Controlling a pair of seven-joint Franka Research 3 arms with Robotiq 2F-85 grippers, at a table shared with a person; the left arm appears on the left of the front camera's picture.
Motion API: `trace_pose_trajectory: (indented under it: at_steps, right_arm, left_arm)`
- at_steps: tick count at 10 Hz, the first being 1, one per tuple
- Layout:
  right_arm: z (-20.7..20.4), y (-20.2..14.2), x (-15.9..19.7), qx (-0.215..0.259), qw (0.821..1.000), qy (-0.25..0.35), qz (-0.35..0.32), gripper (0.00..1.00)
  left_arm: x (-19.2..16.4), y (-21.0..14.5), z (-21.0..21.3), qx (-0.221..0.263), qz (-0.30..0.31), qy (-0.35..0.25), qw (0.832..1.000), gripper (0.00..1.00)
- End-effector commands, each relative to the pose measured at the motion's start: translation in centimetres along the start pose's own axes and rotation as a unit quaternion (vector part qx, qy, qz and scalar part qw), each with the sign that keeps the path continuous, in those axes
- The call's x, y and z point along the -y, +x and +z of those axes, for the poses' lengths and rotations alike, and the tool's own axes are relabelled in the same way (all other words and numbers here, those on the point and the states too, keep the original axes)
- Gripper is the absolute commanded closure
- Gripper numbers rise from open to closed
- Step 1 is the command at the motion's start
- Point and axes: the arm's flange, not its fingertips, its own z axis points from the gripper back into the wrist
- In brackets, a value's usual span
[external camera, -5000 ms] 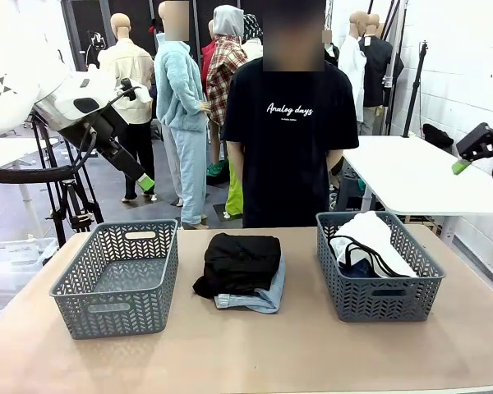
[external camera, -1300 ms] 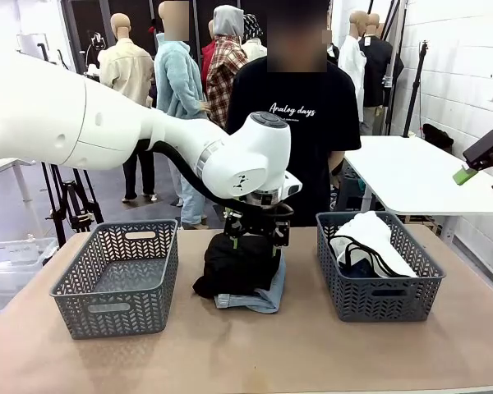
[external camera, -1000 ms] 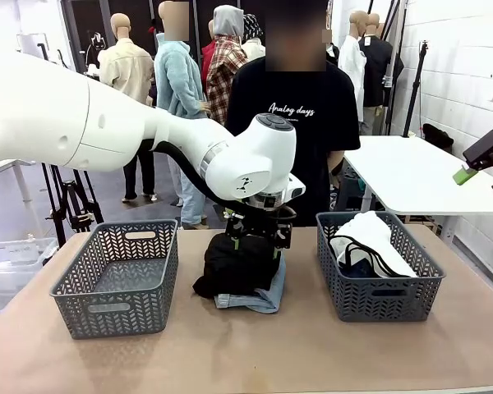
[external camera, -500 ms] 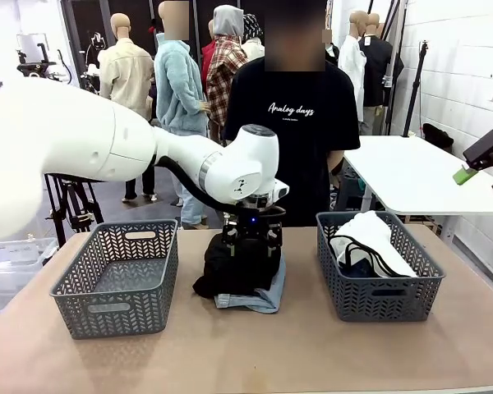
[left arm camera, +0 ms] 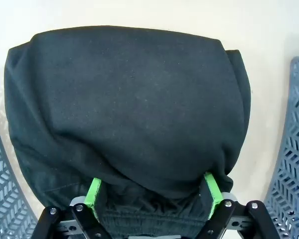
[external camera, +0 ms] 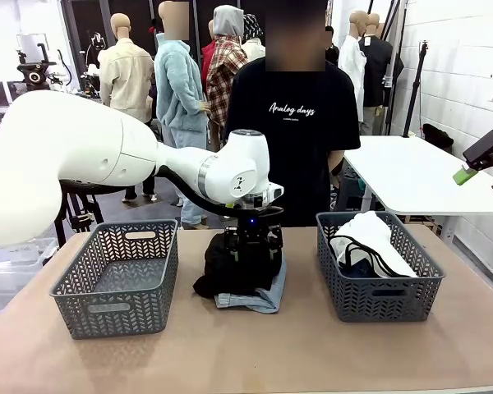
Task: Sort the tops and bottoms.
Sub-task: Lift clothes from the center of the table with your left hand.
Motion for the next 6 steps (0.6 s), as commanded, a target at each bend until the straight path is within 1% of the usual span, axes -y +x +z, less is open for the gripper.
trace_pose_trajectory:
  at_steps: [1,4,6]
  right_arm:
    - [-0.15,0.15,0.0,0.002,1.0,0.008,0.0,0.0]
    - [-0.15,0.15,0.0,0.002,1.0,0.008,0.0,0.0]
    - [-0.15,0.15,0.0,0.002,1.0,0.008,0.0,0.0]
  left_arm:
    - [-0.05,0.12,0.33,-0.001,-0.013,0.009,1.0,0.39]
    - [-0.03,-0.11,0.43,-0.007,-0.02,0.02,1.0,0.99]
    - [-0.58,-0.27,-0.32,-0.019,-0.015,0.024,0.999,1.0]
